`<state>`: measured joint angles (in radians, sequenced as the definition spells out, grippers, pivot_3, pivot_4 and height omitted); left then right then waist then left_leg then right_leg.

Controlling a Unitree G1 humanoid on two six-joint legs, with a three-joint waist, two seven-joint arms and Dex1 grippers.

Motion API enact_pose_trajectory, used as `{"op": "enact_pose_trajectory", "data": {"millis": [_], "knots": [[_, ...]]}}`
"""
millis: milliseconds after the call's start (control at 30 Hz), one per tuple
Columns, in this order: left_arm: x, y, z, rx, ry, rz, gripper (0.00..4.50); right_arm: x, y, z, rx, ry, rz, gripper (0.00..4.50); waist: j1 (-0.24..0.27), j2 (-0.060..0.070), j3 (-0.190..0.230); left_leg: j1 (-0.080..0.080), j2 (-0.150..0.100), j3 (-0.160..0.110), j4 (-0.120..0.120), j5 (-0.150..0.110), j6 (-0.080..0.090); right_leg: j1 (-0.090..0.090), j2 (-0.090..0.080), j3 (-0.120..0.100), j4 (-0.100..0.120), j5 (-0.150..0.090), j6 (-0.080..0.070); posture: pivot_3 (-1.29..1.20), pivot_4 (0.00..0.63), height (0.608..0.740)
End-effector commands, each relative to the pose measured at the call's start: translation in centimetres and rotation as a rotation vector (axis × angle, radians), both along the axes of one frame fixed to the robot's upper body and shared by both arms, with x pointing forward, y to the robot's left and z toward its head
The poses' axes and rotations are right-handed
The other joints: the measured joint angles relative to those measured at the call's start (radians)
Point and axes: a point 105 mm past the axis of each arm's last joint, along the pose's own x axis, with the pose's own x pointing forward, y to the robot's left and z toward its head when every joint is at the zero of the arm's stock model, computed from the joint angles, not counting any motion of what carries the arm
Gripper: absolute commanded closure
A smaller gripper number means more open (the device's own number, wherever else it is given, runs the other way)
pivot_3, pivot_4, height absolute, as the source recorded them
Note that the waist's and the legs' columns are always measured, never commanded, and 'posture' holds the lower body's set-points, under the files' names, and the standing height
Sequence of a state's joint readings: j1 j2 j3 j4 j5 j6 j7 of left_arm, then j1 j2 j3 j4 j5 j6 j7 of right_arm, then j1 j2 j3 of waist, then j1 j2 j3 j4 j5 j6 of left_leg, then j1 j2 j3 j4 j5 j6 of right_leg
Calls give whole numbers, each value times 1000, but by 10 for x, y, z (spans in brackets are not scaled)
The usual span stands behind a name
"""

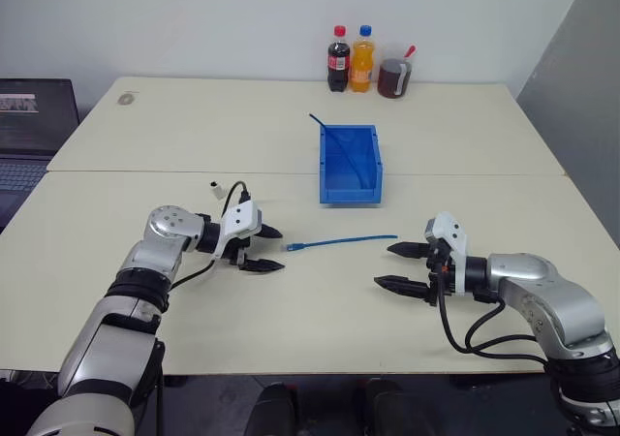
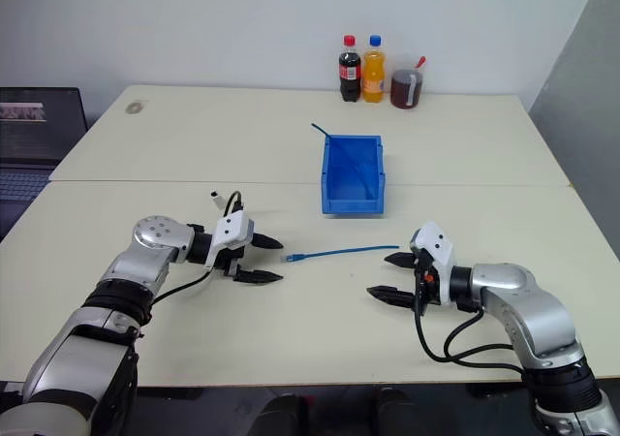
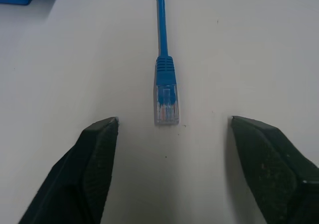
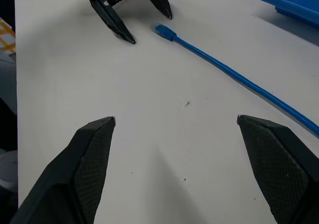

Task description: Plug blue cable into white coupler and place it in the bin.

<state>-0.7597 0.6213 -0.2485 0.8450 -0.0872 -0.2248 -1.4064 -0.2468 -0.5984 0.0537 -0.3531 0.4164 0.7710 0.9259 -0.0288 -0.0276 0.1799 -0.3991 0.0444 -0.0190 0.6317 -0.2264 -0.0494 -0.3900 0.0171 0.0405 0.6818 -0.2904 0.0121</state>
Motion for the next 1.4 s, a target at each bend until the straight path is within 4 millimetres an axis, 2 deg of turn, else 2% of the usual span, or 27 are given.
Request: {"op": "enact_pose_trajectory", "data": {"millis": [33,267,300,400,567,700,800,900,1000,1100,1233,1400], "knots": [[1,-1,-10,26,24,6,1811,1,-1,13,11,-60,-13,321,0,0,0,0,0,0,0,0,0,0,0,0,0,0,0,0,150,740],[1,5,-16,32,35,27,3359,4,2,11,-2,-78,-11,321,0,0,-1,0,0,0,2,0,0,1,0,0,0,1,1,0,150,740],[1,5,-16,31,34,28,3456,5,2,11,-1,-79,-9,321,0,0,-1,0,0,0,2,0,0,1,0,0,0,1,1,0,150,740],[2,3,-17,18,31,37,4251,7,5,13,4,-82,0,321,-1,0,-1,0,0,-1,2,0,0,1,0,0,0,1,1,0,150,740],[4,-6,-11,-54,26,59,4297,11,8,17,22,-84,-2,321,2,0,-1,0,0,-1,2,0,0,1,0,0,0,1,1,0,150,740],[7,-20,27,-330,142,186,4297,7,16,23,118,-23,-8,321,0,0,-1,-1,0,-1,2,0,0,1,0,0,0,1,1,0,150,740],[-24,-41,66,-574,334,178,4297,-2,27,28,244,111,13,321,-4,-1,0,-3,2,-3,3,0,0,0,-1,1,0,1,1,0,150,740],[-58,-58,85,-681,493,136,4297,-9,34,31,334,242,49,321,-6,-1,0,-3,4,-6,2,0,0,0,-2,1,1,1,1,0,150,740],[-79,-68,92,-731,595,115,4297,-8,38,36,393,331,79,321,-6,-1,0,-1,2,-6,2,0,0,1,-1,1,1,0,1,0,150,740],[-91,-73,89,-744,656,122,4297,-5,43,51,464,384,130,321,-6,-1,0,-1,1,-5,2,0,0,2,-1,1,1,0,1,0,150,740],[-98,-76,84,-753,686,147,4297,-14,50,69,529,451,244,321,-5,-1,0,0,1,-6,3,0,0,2,0,1,1,1,1,0,150,740],[-102,-81,84,-772,702,152,4297,-19,54,70,523,475,271,321,-3,-1,0,-2,1,-5,2,0,0,1,-1,1,-1,0,1,0,150,740]]}}
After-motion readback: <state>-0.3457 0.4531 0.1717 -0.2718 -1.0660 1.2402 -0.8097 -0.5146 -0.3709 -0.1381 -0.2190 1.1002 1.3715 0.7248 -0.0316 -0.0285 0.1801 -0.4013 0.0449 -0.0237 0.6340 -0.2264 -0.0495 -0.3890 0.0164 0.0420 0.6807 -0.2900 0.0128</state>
